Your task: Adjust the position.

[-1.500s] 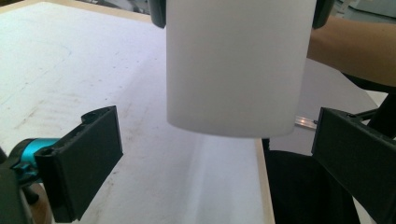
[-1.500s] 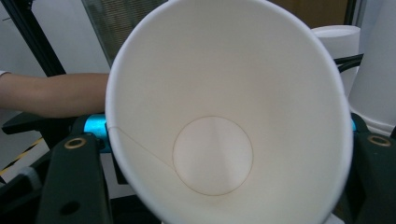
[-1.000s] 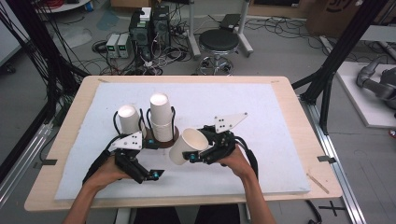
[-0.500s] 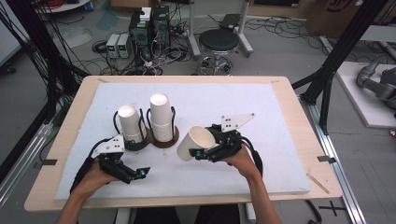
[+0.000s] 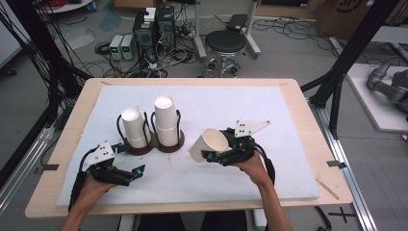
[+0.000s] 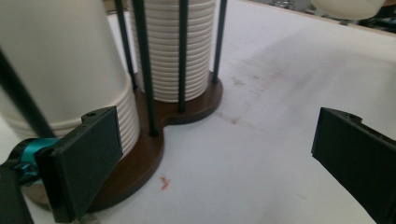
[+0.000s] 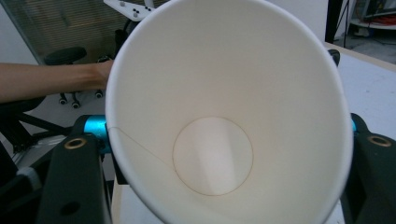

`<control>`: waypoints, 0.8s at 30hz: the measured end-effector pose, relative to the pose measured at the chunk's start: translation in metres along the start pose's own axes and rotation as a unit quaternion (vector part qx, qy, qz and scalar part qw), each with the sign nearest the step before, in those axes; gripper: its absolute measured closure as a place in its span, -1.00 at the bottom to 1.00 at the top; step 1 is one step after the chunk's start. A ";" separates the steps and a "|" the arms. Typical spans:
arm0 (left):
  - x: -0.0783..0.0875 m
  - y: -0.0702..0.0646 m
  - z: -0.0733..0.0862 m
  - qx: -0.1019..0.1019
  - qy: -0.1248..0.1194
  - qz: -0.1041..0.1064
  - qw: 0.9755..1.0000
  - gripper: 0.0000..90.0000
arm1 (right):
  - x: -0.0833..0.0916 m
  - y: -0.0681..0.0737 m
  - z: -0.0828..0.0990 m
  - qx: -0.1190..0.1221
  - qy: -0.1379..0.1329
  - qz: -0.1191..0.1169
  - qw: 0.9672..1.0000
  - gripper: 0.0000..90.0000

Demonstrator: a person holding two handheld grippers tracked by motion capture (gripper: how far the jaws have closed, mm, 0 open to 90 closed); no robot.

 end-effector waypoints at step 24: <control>0.002 0.004 0.007 0.001 -0.012 -0.037 0.999 -0.96 | 0.002 -0.001 0.004 0.000 -0.001 0.016 1.000 -0.31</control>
Point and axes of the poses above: each handheld gripper's, and its own axes: x roughly backward along the jaws, z roughly out of its underside, y roughly to its left, the point moved 3 cm from there along -x, roughly forward along the jaws, and after that the axes turned 14 degrees about z, right-handed, at the moved point
